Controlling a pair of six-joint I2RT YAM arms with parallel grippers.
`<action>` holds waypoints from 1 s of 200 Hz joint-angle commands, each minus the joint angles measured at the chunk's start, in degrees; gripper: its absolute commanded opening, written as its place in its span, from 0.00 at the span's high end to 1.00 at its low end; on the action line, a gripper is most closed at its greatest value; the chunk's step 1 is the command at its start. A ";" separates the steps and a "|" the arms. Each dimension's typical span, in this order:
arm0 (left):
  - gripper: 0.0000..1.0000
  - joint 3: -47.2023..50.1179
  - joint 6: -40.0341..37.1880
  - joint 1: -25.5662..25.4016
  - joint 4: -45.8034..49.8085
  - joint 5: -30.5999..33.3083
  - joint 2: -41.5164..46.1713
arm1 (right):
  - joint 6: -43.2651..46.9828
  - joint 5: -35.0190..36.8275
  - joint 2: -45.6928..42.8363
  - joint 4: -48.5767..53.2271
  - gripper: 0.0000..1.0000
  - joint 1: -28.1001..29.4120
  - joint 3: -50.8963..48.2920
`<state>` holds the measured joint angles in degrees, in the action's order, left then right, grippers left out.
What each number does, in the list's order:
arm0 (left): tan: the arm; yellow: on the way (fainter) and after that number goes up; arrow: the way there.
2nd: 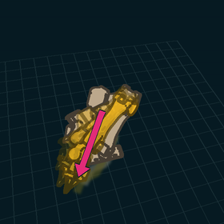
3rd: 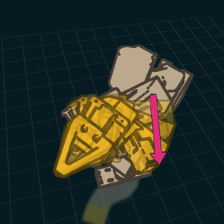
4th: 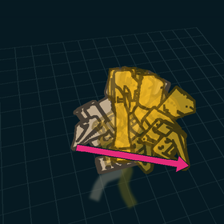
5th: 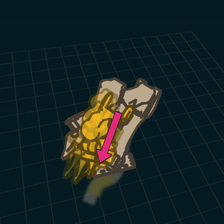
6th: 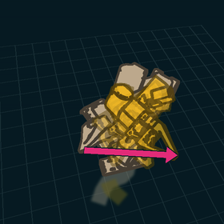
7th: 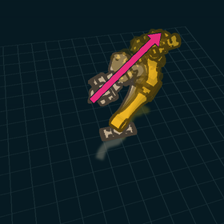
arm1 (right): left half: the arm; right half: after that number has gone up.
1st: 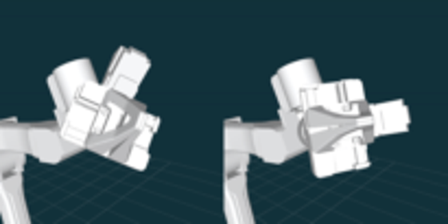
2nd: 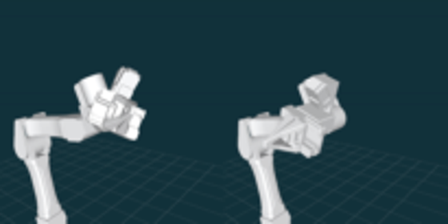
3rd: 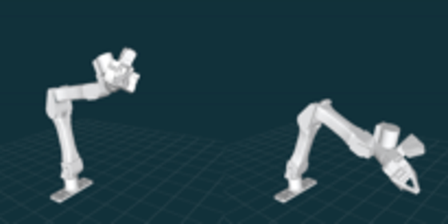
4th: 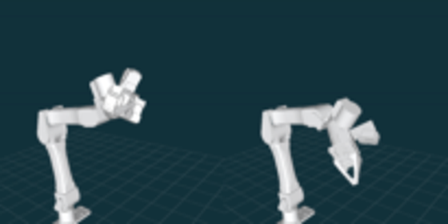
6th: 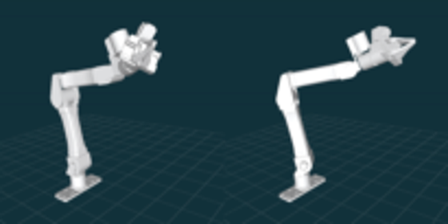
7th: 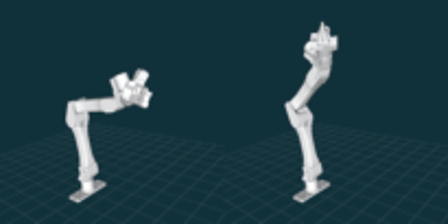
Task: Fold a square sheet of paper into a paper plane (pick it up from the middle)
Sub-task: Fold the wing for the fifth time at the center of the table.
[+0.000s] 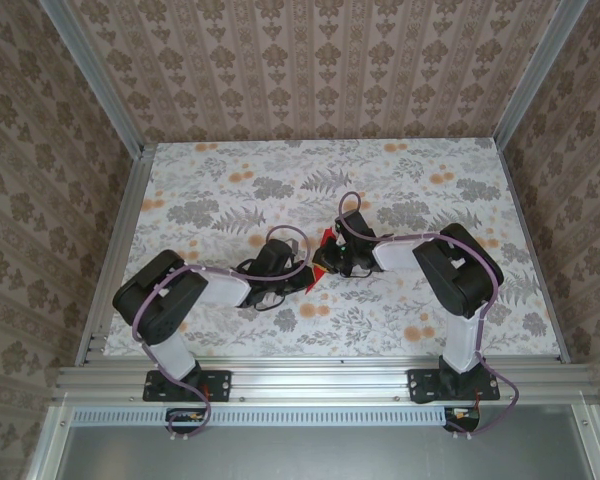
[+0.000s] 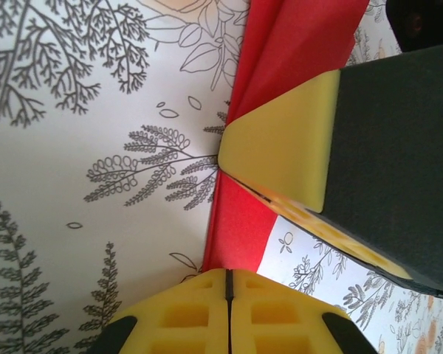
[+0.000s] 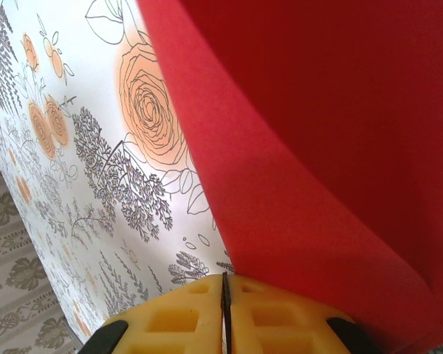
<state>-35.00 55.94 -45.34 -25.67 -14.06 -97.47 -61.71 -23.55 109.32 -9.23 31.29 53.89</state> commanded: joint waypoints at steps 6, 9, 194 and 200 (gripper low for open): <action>0.92 -0.74 -0.38 -0.08 -1.05 -0.79 0.00 | -0.72 0.66 1.01 3.80 0.88 0.63 -1.79; 0.92 -0.91 -0.39 -0.10 -1.12 -0.87 -0.04 | -0.76 0.69 1.00 3.86 0.89 0.62 -1.85; 0.99 1.62 -2.42 -0.98 21.30 -3.47 -2.11 | 12.57 -1.10 4.84 8.47 0.89 -5.74 6.32; 0.99 1.53 -2.57 -0.93 21.58 -3.51 -2.11 | 12.90 -1.23 5.08 8.50 0.89 -5.96 6.68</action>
<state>-36.23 55.48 -45.34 -21.54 -15.20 -97.86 -52.34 -29.21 111.85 -3.18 28.18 58.59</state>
